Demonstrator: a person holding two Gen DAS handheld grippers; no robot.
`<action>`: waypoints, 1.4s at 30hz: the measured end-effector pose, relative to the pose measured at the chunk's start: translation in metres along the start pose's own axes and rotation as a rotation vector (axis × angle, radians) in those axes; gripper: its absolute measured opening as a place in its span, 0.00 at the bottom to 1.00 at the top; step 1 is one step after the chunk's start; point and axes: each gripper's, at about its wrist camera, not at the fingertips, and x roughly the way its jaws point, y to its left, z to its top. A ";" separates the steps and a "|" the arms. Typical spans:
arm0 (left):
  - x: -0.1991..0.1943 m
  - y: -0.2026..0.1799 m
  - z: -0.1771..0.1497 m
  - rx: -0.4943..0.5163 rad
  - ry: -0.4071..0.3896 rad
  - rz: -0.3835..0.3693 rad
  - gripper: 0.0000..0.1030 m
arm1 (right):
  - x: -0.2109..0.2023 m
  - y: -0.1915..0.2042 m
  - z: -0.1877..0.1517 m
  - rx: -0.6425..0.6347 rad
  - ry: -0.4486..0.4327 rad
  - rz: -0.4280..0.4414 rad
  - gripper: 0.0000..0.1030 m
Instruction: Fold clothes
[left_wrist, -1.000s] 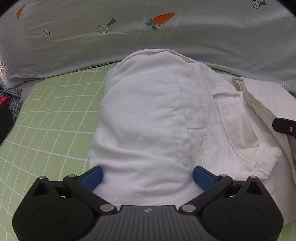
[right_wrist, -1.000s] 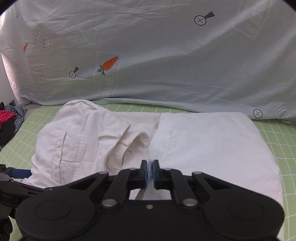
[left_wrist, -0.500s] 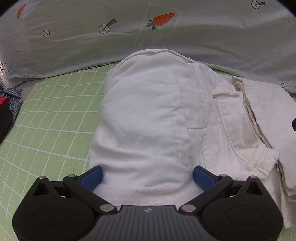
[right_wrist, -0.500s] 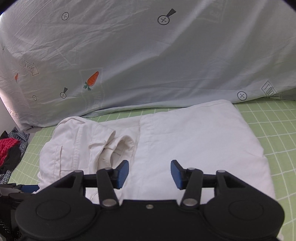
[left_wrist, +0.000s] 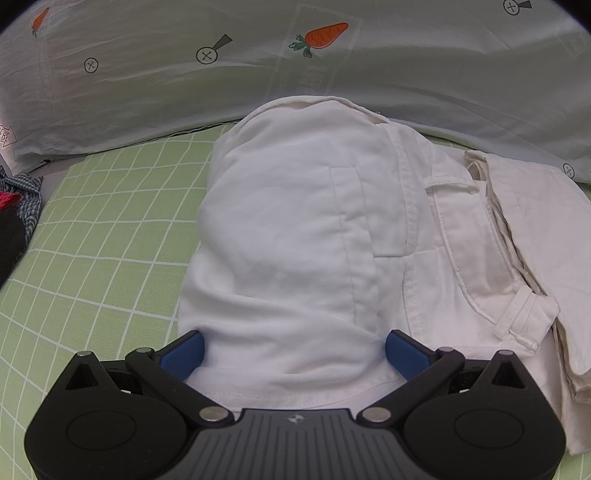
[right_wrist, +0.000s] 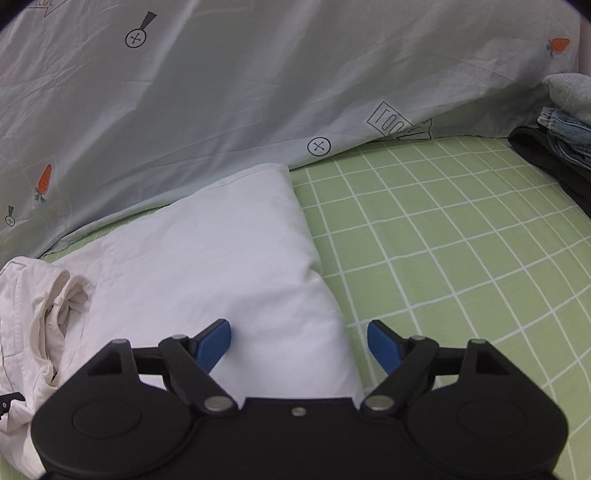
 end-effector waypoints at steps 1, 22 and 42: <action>0.000 0.000 0.000 0.000 0.000 0.000 1.00 | 0.002 -0.002 -0.001 0.023 0.011 0.019 0.83; -0.031 0.004 0.011 0.027 0.054 -0.005 0.99 | -0.081 0.083 0.009 0.066 -0.196 0.280 0.13; -0.044 0.047 -0.003 0.040 0.088 -0.026 0.99 | -0.019 0.224 -0.102 -0.116 0.067 0.334 0.18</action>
